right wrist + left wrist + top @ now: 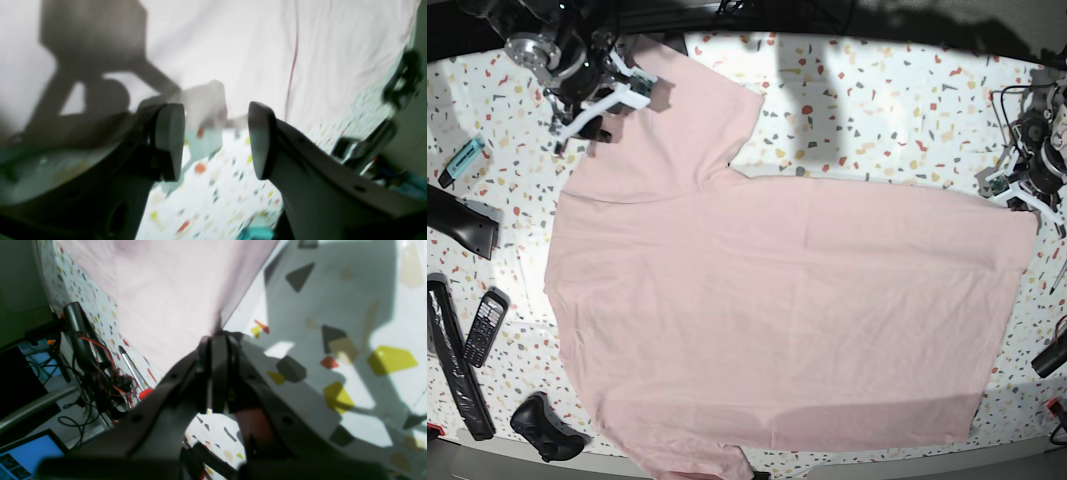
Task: Fold the T-shirt properly
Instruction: 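Move the right gripper to the shirt's shoulder and the left gripper to the hem corner, then grasp the shirt edges with both grippers and pull to smooth it flat, then regrasp the shoulder edge with the right gripper, then lift the shoulder with the right gripper and fold it over the shirt body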
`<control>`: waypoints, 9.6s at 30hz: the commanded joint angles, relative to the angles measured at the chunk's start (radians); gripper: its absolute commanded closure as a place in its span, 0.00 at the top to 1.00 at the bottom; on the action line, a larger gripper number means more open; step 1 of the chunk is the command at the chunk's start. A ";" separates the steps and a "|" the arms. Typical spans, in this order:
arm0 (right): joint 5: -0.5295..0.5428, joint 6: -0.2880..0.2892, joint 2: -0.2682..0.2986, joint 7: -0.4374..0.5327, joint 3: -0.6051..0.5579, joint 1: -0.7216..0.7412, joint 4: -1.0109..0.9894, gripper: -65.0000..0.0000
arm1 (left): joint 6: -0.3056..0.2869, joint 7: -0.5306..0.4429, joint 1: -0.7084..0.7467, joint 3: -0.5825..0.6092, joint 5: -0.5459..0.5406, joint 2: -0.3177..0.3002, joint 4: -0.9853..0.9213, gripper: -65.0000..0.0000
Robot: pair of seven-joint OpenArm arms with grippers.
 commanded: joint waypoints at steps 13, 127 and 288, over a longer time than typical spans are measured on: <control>-0.046 0.008 -0.029 -0.048 -0.232 0.198 -0.136 0.46 | -0.057 0.069 0.011 0.003 -0.003 -0.019 -0.009 0.00; 0.323 -0.014 0.050 -0.460 0.045 -0.219 0.293 0.43 | -0.058 0.219 0.707 -0.387 -0.037 -0.109 0.439 0.00; 0.733 0.242 -0.157 -0.124 0.168 0.490 -0.209 0.00 | -0.033 -0.033 0.285 -0.667 -0.240 0.167 0.288 0.00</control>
